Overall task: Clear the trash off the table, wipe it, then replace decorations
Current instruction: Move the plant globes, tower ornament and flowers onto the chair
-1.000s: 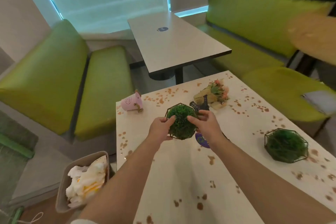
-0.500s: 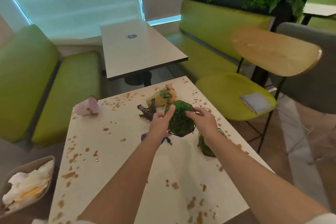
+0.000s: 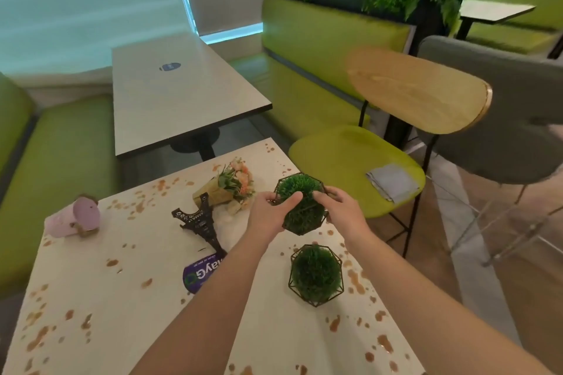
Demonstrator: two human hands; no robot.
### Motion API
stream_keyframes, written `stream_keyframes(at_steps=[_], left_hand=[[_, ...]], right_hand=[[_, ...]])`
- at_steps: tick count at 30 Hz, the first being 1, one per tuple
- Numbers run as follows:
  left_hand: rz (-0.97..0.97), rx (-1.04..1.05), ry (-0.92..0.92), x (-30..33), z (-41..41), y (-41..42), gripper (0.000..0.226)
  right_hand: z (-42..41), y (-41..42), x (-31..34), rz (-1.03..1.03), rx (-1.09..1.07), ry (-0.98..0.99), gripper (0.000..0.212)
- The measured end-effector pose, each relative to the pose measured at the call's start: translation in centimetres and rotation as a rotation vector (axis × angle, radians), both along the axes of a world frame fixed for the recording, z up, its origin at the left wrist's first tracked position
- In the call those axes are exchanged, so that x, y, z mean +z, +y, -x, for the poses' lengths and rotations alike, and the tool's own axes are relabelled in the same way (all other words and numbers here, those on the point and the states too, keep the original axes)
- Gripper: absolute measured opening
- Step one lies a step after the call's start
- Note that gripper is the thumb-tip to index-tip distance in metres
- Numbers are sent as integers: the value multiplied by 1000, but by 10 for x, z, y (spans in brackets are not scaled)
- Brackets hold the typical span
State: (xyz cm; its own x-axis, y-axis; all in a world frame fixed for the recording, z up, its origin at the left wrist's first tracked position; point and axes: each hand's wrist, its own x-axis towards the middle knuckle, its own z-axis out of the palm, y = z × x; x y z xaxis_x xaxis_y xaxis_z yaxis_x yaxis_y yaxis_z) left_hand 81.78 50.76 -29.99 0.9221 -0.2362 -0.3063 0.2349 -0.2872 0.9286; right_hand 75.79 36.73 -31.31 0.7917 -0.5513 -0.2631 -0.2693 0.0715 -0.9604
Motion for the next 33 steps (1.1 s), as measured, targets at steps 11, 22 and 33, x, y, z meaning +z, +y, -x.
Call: stream_keyframes(at_steps=[11,22,33], left_hand=[[-79,0,-67,-25,-93,-65,46],[-73,139,-67,-70,-167,-170,56],[-129,151,-97,-99,-231,-278,71]], right_hand=[[-86,-66,-22,-97,-31,2,24],[-182,-181,-47,-33,123,58,43],[-265,-295,-85,73,335,95,48]])
